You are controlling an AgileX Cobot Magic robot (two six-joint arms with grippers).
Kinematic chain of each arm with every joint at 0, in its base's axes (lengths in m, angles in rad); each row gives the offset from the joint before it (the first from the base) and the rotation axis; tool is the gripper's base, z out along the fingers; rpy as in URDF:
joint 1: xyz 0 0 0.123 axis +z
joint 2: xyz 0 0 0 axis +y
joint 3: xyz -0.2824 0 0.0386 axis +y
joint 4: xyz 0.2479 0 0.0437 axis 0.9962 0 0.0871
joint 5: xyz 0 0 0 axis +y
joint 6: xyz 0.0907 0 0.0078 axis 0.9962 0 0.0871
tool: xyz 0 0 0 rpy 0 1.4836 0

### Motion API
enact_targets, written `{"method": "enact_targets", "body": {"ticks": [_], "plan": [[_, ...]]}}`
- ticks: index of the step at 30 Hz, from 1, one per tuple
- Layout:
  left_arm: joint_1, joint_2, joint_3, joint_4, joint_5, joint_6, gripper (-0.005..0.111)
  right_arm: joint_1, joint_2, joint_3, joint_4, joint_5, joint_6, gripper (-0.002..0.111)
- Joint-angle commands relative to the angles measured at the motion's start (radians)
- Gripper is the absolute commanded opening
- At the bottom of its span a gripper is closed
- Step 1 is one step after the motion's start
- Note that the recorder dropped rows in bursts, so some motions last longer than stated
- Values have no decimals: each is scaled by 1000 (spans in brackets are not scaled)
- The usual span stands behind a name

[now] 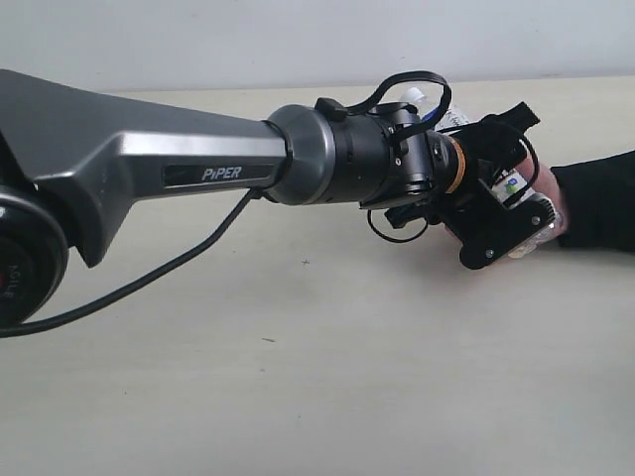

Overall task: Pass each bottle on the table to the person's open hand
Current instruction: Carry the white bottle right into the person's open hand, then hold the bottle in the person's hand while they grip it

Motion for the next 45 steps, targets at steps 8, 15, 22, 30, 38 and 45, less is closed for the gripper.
{"method": "enact_targets", "body": {"ticks": [8, 15, 22, 30, 38, 45], "plan": [[-13, -3, -4, -35, 29, -13, 9, -3, -5, 5, 4, -6, -2, 0], [-13, -3, -4, -35, 41, -13, 61, -3, -5, 5, 4, -6, -2, 0], [-13, -3, -4, -35, 51, -16, 68, -3, -5, 5, 2, -6, -2, 0], [-13, -3, -4, -35, 48, -40, 68, -3, -5, 5, 2, -6, -2, 0], [-13, -3, -4, -9, 48, -34, 67, -3, -5, 5, 4, -6, -2, 0], [-13, -3, -4, -7, 54, -34, 67, -3, -5, 5, 4, -6, -2, 0]]}}
